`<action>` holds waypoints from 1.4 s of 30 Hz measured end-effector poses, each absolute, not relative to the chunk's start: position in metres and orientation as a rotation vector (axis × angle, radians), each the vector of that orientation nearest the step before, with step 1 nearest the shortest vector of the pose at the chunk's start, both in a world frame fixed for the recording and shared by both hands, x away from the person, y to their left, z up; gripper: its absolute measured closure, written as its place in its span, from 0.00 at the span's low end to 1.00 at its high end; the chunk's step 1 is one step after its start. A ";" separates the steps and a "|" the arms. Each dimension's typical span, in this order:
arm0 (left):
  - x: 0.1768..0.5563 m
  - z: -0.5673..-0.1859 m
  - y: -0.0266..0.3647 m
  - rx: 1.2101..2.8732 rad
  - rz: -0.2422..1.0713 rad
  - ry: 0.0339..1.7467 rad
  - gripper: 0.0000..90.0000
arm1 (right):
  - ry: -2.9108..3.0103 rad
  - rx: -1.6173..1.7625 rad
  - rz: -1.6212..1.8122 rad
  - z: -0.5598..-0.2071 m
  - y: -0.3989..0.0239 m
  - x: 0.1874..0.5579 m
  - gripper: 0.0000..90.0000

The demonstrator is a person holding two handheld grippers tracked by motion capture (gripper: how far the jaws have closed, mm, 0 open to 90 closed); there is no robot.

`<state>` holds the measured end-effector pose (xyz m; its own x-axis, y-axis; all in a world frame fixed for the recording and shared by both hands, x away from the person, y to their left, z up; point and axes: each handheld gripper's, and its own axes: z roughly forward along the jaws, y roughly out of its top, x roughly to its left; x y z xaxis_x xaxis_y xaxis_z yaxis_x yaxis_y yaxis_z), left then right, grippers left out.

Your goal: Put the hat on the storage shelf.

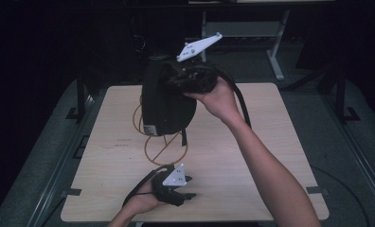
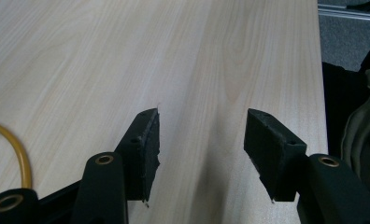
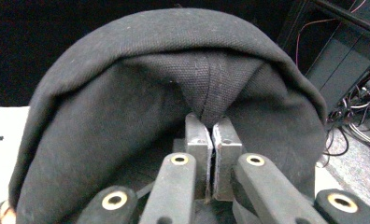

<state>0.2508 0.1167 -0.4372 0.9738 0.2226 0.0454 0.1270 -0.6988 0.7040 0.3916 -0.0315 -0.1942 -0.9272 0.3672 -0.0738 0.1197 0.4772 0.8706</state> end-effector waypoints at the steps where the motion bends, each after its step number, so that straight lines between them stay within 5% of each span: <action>1: 0.251 -0.438 0.116 2.350 0.162 0.242 0.50 | 2.483 0.421 1.428 -0.195 -0.027 0.393 0.98; 9: 0.252 -0.438 0.112 2.361 0.173 0.205 0.51 | 2.526 0.441 1.331 -0.207 0.013 0.410 0.95; 12: 0.250 -0.440 0.110 2.359 0.163 0.198 0.50 | 2.490 0.518 1.353 -0.215 0.024 0.417 0.67; 15: 0.248 -0.441 0.110 2.388 0.165 0.176 0.50 | 2.514 0.536 1.385 -0.223 0.028 0.422 0.62; 42: 0.249 -0.440 0.116 2.366 0.159 0.207 0.50 | 2.481 0.586 1.469 -0.238 -0.041 0.406 0.57</action>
